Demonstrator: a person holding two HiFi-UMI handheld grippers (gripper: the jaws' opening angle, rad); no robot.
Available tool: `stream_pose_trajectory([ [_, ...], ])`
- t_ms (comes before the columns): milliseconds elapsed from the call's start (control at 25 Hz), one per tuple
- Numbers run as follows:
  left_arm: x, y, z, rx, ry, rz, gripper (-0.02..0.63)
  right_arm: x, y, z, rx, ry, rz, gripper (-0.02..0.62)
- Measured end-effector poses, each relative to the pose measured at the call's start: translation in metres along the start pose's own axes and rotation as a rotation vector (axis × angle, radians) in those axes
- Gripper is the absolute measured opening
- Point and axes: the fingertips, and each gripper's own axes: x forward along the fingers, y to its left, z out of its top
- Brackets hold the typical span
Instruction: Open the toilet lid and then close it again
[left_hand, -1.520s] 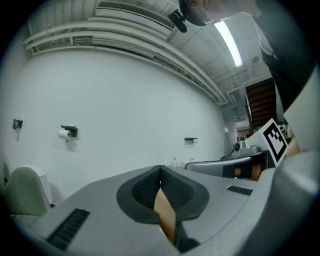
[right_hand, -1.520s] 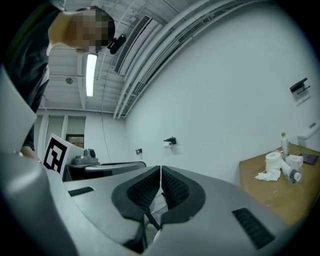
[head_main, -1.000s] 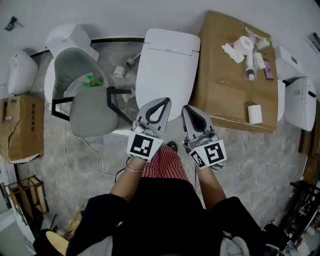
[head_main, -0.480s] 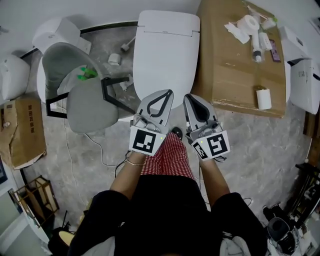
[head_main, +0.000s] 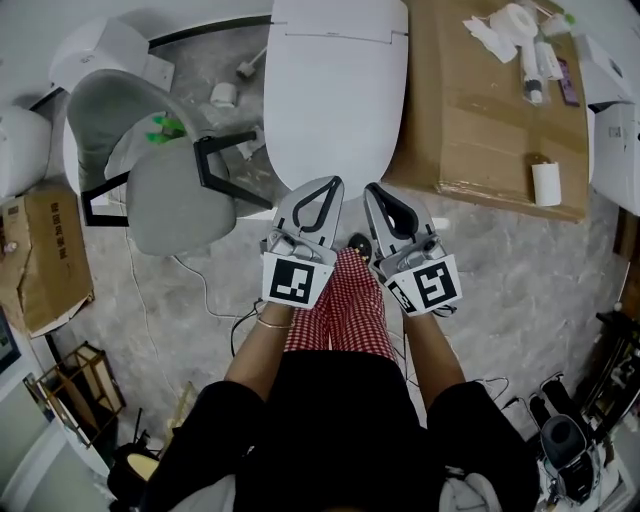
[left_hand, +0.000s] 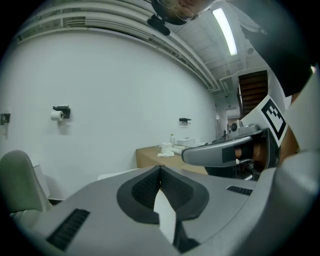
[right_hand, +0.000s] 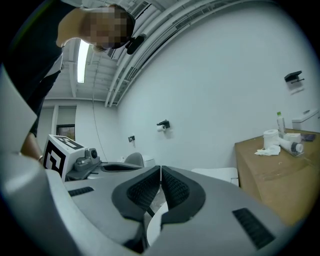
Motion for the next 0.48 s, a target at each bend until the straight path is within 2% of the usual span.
stream_pose_trajectory([
  [160,-0.002,0.002,-0.023,-0.047,0.023,0.022,0.003,0.007,0.003,-0.019,0.001,0.030,0.010,0.021],
  [280,-0.001,0.001,-0.040,-0.034,0.043,0.019,0.003,0.009,0.000,-0.034,0.018,0.044,0.006,0.021],
  [480,-0.001,0.014,-0.065,-0.071,0.072,0.046,0.003,0.014,-0.006,-0.058,0.029,0.075,0.007,0.021],
])
